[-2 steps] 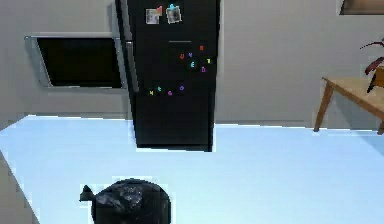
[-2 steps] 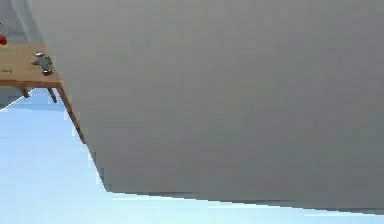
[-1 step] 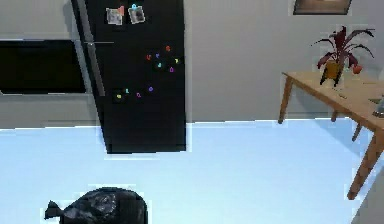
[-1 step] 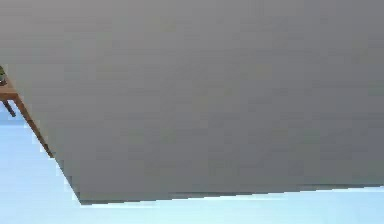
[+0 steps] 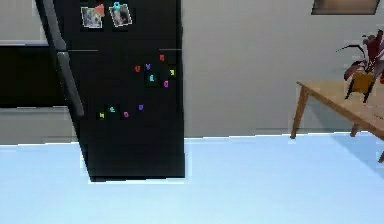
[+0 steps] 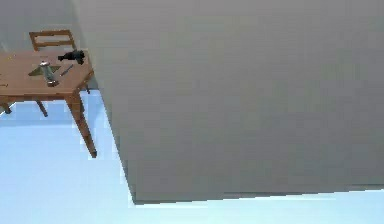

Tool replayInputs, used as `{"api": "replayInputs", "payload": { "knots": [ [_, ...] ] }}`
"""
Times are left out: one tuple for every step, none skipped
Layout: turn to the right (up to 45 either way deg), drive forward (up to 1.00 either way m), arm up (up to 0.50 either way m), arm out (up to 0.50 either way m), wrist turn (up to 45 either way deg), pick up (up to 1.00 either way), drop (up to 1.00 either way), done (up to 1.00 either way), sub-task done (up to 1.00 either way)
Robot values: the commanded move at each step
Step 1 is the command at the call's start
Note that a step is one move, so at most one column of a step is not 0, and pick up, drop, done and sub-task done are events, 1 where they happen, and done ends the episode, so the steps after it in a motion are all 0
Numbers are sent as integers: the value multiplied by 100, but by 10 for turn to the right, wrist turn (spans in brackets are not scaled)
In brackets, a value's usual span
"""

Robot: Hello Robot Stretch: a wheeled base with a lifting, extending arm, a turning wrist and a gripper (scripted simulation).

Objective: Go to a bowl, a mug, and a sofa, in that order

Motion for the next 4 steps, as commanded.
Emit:
{"api": "replayInputs", "payload": {
  "knots": [
    [0, 100, 0, 0, 0, 0, 0, 0, 0],
    [-450, 0, 0, 0, 0, 0, 0, 0, 0],
    [-420, 0, 0, 0, 0, 0, 0, 0, 0],
    [0, 80, 0, 0, 0, 0, 0, 0, 0]
  ]
}}
